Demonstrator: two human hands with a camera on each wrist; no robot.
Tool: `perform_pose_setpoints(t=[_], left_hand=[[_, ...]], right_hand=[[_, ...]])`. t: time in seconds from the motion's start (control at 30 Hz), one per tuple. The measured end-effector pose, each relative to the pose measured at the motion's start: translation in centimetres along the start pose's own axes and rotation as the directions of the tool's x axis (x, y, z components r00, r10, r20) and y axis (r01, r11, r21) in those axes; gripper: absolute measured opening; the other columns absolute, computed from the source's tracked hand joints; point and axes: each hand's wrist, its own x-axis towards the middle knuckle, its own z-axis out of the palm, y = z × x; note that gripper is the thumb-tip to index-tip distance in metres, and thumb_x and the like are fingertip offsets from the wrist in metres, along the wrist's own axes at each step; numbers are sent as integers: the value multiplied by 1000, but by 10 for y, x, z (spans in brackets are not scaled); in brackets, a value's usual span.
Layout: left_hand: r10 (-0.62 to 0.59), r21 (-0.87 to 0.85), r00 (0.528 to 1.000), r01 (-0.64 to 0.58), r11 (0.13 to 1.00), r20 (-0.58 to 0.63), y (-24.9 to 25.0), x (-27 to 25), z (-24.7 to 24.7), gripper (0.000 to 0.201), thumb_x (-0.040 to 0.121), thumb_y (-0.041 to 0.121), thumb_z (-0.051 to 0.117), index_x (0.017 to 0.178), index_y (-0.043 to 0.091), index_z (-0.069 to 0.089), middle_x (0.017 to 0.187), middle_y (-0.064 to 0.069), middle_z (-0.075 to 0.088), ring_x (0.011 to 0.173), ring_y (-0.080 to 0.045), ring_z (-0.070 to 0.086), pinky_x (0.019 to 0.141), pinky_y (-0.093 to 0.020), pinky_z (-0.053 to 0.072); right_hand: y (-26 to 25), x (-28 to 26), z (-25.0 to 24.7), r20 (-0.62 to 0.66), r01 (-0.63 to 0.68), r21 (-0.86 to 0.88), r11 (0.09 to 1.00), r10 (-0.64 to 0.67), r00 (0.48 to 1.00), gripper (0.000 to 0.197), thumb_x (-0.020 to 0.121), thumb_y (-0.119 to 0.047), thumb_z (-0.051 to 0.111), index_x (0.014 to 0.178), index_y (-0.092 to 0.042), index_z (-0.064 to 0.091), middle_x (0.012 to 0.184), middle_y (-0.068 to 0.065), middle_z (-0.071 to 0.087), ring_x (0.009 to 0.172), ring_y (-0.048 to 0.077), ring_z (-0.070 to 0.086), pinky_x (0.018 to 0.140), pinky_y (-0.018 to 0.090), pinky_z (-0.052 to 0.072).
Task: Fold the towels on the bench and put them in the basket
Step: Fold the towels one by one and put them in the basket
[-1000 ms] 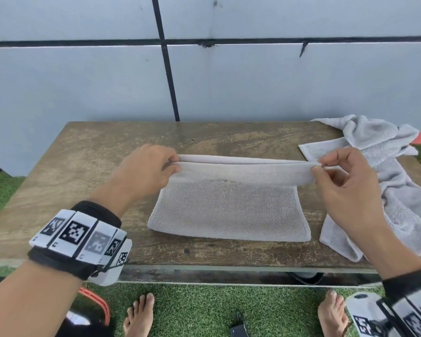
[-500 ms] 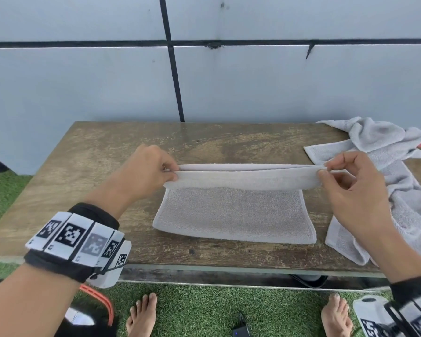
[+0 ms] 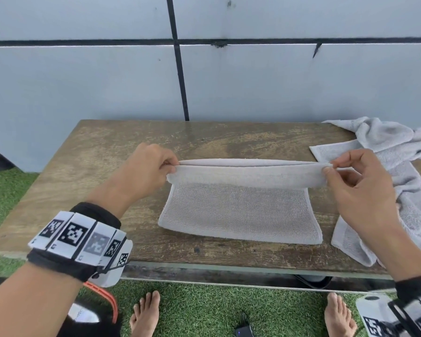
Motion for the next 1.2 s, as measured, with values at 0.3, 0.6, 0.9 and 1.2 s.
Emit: perform_pose_setpoints(t=[0.3, 0.6, 0.9, 1.2], left_hand=[[-11, -25, 1000, 10, 1000, -17, 5, -3, -1, 8, 92, 12, 70, 96, 13, 77, 83, 5, 68, 78, -12, 62, 75, -26, 50], [-40, -11, 999, 41, 999, 31, 6, -7, -3, 15, 99, 14, 58, 96, 13, 72, 84, 5, 67, 74, -13, 60, 67, -31, 51], [4, -55, 1000, -6, 998, -22, 11, -8, -3, 20, 101, 10, 53, 98, 8, 73, 83, 7, 64, 68, -2, 53, 57, -12, 39], [100, 21, 995, -100, 995, 11, 4, -13, 3, 7, 92, 18, 70, 96, 17, 77, 85, 9, 67, 77, -7, 59, 65, -17, 43]], right_hand=[[-4, 0, -2, 2, 12, -6, 1000, -12, 1000, 12, 95, -14, 65, 99, -20, 56, 96, 6, 67, 61, 9, 55, 46, 13, 38], [-3, -1, -3, -7, -1, -74, 997, 1, 1000, 15, 97, -14, 62, 106, -25, 63, 91, -8, 63, 71, 9, 60, 50, 9, 38], [-2, 2, -1, -12, -2, -104, 995, 1, 1000, 20, 99, -16, 56, 102, -32, 68, 89, -7, 67, 58, 9, 52, 49, 18, 39], [1, 2, -2, -31, -19, -95, 995, 16, 999, 18, 98, -15, 58, 102, -27, 70, 82, -7, 66, 51, -1, 51, 55, 17, 36]])
